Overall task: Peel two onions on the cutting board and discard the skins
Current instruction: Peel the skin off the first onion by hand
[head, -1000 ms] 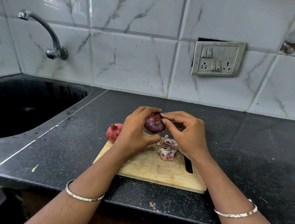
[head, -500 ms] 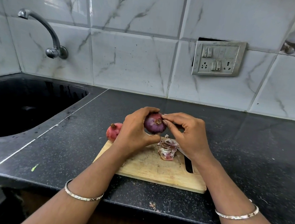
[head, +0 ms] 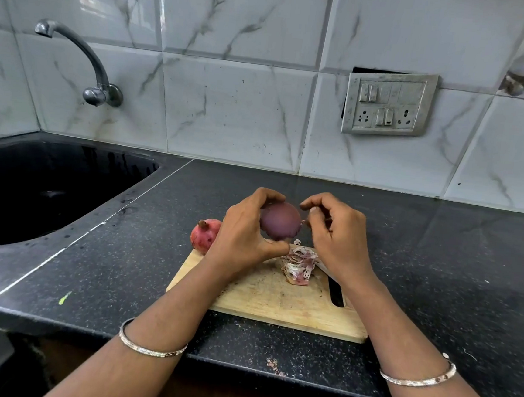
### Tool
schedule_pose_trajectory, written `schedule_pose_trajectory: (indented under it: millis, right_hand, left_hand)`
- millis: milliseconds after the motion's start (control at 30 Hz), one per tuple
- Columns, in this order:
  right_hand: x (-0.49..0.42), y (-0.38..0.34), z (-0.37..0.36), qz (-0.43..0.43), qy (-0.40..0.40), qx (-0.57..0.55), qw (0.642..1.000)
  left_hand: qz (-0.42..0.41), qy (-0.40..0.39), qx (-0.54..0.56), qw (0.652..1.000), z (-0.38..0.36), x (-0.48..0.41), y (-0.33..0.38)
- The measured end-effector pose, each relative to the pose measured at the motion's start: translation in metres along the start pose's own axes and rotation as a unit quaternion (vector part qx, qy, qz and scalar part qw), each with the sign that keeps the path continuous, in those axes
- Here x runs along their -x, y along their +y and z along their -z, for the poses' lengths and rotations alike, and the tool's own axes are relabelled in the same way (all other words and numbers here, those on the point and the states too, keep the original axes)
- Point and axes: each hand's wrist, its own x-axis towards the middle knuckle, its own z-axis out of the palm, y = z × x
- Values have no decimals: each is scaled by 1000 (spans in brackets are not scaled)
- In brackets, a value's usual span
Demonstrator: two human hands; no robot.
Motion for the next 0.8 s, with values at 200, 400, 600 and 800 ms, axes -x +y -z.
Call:
schedule_pose_trajectory:
  millis: [200, 400, 600, 800]
  right_hand:
    - [0, 3, 0, 0, -27, 12, 1000]
    - [-1, -1, 2, 28, -31, -14, 999]
    - [-3, -1, 3, 22, 0, -74, 997]
    - [-3, 1, 3, 45, -9, -84, 995]
  left_hand:
    - [-2, 18, -1, 1000, -1, 0, -5]
    - [-3, 25, -9, 1000, 0, 0, -7]
    - [-20, 19, -10, 1000, 0, 0, -5]
    - [-34, 9, -28, 999, 2, 0, -3]
